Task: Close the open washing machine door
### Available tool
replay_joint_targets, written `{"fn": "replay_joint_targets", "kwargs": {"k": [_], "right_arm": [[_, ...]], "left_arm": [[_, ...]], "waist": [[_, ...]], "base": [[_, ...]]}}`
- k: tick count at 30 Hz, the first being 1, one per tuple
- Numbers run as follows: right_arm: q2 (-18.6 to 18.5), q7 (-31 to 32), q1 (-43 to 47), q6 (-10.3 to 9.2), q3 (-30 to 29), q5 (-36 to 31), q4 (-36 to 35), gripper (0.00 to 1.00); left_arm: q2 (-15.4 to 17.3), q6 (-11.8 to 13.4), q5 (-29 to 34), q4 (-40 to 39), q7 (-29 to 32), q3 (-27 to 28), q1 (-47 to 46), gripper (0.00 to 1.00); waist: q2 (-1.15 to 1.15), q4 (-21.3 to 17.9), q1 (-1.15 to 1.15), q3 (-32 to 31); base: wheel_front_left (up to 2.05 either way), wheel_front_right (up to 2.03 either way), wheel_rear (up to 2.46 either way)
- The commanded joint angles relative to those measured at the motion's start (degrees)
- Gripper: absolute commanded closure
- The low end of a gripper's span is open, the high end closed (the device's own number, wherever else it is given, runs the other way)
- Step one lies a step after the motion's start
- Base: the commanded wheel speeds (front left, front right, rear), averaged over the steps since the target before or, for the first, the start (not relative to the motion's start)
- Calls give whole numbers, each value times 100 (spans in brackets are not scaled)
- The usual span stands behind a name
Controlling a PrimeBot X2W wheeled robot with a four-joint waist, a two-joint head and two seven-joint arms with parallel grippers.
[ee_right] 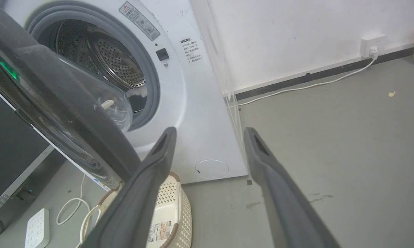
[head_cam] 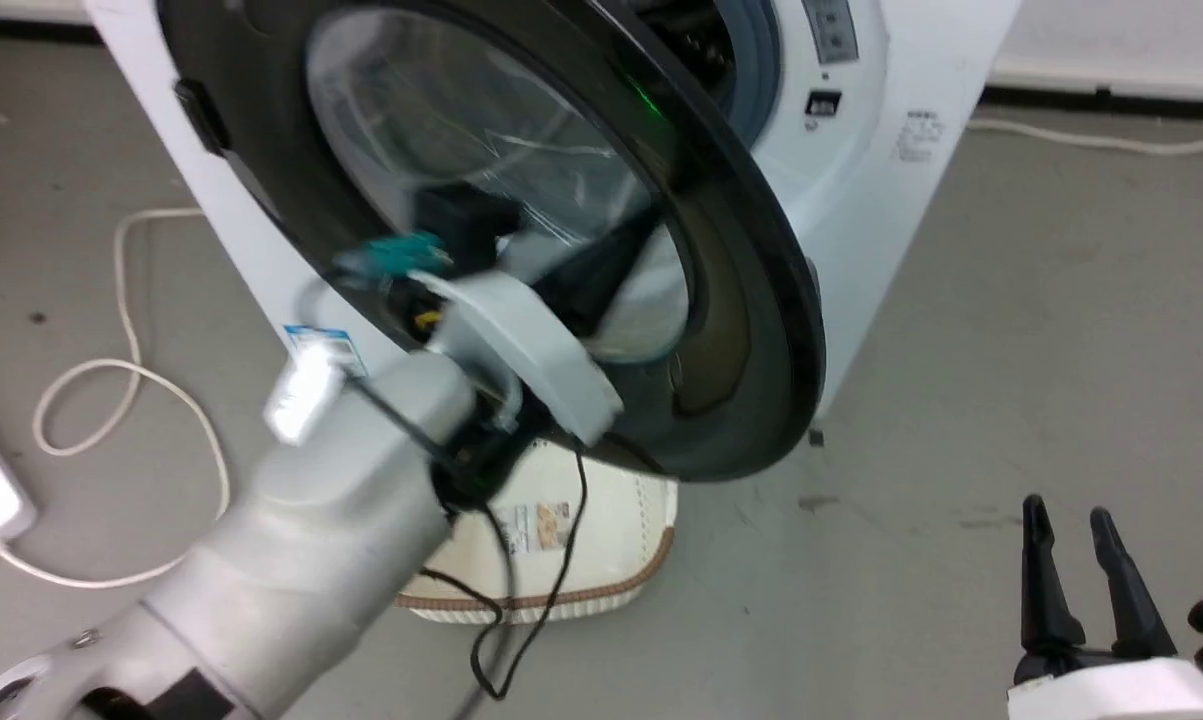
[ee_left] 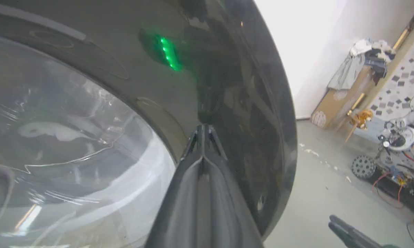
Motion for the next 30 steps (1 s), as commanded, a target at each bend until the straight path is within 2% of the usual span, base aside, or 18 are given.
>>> {"fn": "replay_joint_targets", "kwargs": {"k": [1, 6, 11, 16, 22, 26, 30], "right_arm": [[-4, -24, 74, 6, -23, 1, 14, 0], [-4, -24, 143, 6, -29, -46, 30, 0], [-4, -24, 203, 6, 0, -64, 57, 0], [-4, -24, 247, 6, 56, -49, 79, 0], [-4, -24, 269, 6, 146, -44, 70, 0], [-4, -24, 289, 6, 207, -64, 32, 0], [-4, -24, 336, 6, 237, -45, 32, 0]], "left_arm": [[55, -17, -70, -35, -40, 197, 127, 100], [273, 320, 174, -364, -46, 1723, 685, 100], [368, 745, 872, -725, -47, 3179, 1568, 100], [327, 984, 1595, -1121, -47, 4281, 2565, 100], [138, 1095, 2269, -1566, -47, 5146, 3665, 100], [12, 1063, 2556, -1723, -47, 5348, 4288, 100], [4, 1023, 2750, -1644, -48, 5318, 4759, 100]], "waist": [[0, 111, -1, -136], [0, 284, -1, -389], [0, 382, -1, -548], [0, 401, -1, -626], [0, 341, -1, -660], [0, 279, -1, -688], [0, 241, -1, -721]], "base": [[0, 0, 0], [0, 0, 0], [0, 0, 0], [0, 0, 0], [0, 0, 0], [0, 0, 0], [0, 0, 0]]}}
